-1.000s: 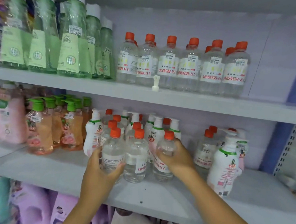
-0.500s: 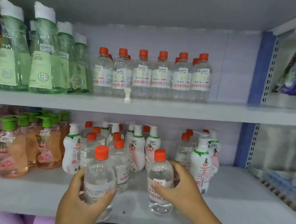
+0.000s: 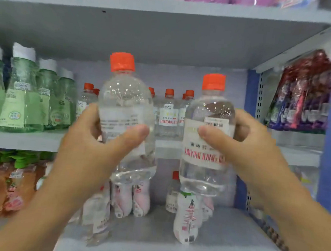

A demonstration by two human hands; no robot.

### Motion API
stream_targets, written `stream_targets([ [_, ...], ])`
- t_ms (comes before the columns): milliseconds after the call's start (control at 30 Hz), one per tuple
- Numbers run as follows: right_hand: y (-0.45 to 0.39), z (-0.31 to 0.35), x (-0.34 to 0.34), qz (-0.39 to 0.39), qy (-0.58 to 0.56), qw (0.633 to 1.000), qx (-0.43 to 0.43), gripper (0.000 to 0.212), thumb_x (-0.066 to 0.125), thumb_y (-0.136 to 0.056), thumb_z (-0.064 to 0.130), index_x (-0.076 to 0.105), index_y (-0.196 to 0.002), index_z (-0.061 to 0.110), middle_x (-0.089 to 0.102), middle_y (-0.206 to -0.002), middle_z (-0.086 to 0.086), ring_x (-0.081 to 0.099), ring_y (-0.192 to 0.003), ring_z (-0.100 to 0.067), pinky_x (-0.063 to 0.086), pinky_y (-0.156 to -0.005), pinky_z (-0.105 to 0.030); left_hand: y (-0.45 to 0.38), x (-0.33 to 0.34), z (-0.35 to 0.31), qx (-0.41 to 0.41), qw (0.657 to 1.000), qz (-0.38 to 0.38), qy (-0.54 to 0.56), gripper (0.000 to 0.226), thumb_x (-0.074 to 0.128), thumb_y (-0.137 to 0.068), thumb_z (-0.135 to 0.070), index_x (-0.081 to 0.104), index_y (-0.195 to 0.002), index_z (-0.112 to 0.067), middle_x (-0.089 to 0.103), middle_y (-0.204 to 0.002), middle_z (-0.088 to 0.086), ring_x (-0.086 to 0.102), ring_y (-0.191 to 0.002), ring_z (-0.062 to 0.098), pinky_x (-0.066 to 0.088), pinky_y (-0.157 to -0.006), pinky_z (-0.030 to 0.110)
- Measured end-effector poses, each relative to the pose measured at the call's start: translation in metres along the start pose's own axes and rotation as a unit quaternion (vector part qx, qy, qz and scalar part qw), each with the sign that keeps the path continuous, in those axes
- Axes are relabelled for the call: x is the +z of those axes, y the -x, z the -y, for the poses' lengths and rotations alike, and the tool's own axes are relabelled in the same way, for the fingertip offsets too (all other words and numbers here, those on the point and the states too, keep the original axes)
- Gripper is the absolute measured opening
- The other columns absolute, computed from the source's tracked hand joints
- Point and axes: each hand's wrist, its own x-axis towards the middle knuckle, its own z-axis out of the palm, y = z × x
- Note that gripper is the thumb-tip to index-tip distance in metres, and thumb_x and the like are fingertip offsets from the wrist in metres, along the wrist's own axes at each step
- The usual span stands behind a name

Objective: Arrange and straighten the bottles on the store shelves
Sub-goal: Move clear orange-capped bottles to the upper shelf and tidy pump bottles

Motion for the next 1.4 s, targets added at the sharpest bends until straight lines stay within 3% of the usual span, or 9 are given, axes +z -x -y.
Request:
stream_targets([
  [100,-0.045,-0.001,-0.016,-0.04,0.019,0.999,0.004,0.045,0.085,-0.069,0.051,0.073,-0.106,0.028,0.08,-0.097,0.007,0.078,-0.087,-0.01,0.064,-0.073,-0.028,-0.045,0.026,-0.001,0.007,1.0,-0.013,-0.018,0.054,0.077,-0.06,-0.072,0.066,-0.102,-0.039,0.075,-0.091,-0.025,0.071,-0.078,-0.006,0.049,-0.055,0.006],
  [267,-0.101,-0.036,-0.027,-0.065,0.077,0.993,0.06,0.044,0.088,-0.074,0.048,0.071,-0.107,0.025,0.079,-0.096,0.008,0.076,-0.083,-0.005,0.062,-0.076,-0.03,-0.1,0.06,0.026,-0.065,0.992,0.045,-0.103,0.054,0.083,-0.067,-0.069,0.061,-0.105,-0.036,0.074,-0.09,-0.013,0.07,-0.069,-0.001,0.051,-0.055,0.021],
  [500,-0.141,-0.089,-0.026,-0.035,0.122,0.986,0.111,0.04,0.085,-0.075,0.05,0.067,-0.105,0.031,0.077,-0.098,0.009,0.075,-0.077,-0.003,0.06,-0.066,-0.023,-0.137,0.086,0.054,-0.106,0.962,0.151,-0.204,0.059,0.083,-0.067,-0.069,0.059,-0.111,-0.038,0.07,-0.1,-0.013,0.068,-0.085,0.007,0.051,-0.063,0.025],
  [633,-0.162,-0.097,-0.031,0.025,0.171,0.975,0.142,0.04,0.084,-0.075,0.053,0.064,-0.104,0.034,0.075,-0.099,0.01,0.074,-0.086,-0.009,0.061,-0.075,-0.03,-0.16,0.09,0.054,-0.142,0.928,0.238,-0.248,0.065,0.082,-0.067,-0.071,0.065,-0.117,-0.033,0.074,-0.108,-0.007,0.072,-0.093,0.016,0.06,-0.087,0.037],
  [800,-0.179,-0.096,-0.03,0.085,0.249,0.951,0.165,0.034,0.076,-0.084,0.054,0.064,-0.106,0.03,0.074,-0.101,0.005,0.071,-0.091,-0.016,0.06,-0.072,-0.033,-0.186,0.097,0.052,-0.151,0.896,0.281,-0.308,0.068,0.086,-0.067,-0.064,0.067,-0.119,-0.024,0.073,-0.107,-0.001,0.075,-0.089,0.018,0.063,-0.084,0.035],
  [1000,-0.194,-0.096,-0.029,0.144,0.309,0.925,0.168,0.045,0.069,-0.09,0.057,0.065,-0.12,0.023,0.074,-0.11,0.0,0.071,-0.097,-0.021,0.06,-0.076,-0.033,-0.215,0.106,0.049,-0.119,0.883,0.298,-0.344,0.12,0.086,-0.068,-0.066,0.02,-0.162,-0.031,0.049,-0.156,0.0,0.077,-0.083,0.013,0.052,-0.105,0.043],
  [1133,-0.206,-0.086,-0.037,0.215,0.349,0.89,0.199,0.062,0.066,-0.087,0.064,0.063,-0.128,0.018,0.072,-0.118,-0.001,0.071,-0.099,-0.02,0.062,-0.081,-0.035,-0.226,0.114,0.046,-0.111,0.86,0.332,-0.372,0.127,0.082,-0.062,-0.075,0.021,-0.163,-0.029,0.044,-0.16,0.001,0.076,-0.078,0.01,0.054,-0.092,0.037],
  [1267,-0.232,-0.067,-0.045,0.112,0.391,0.9,0.154,0.075,0.051,-0.087,0.079,0.061,-0.125,0.016,0.07,-0.117,0.001,0.072,-0.091,-0.016,0.061,-0.072,-0.032,-0.237,0.11,0.048,-0.083,0.903,0.268,-0.325,0.105,0.053,-0.054,-0.099,0.057,-0.131,-0.029,0.067,-0.111,-0.007,0.073,-0.082,0.015,0.057,-0.077,0.034],
  [1400,-0.253,-0.07,-0.039,0.074,0.313,0.941,0.104,0.055,0.06,-0.09,0.068,0.073,-0.105,0.017,0.074,-0.105,-0.001,0.073,-0.093,-0.021,0.063,-0.08,-0.037,-0.24,0.12,0.064,-0.06,0.961,0.196,-0.185,0.057,0.066,-0.077,-0.079,0.068,-0.105,-0.03,0.068,-0.104,-0.012,0.065,-0.091,0.01,0.052,-0.071,0.03],
])
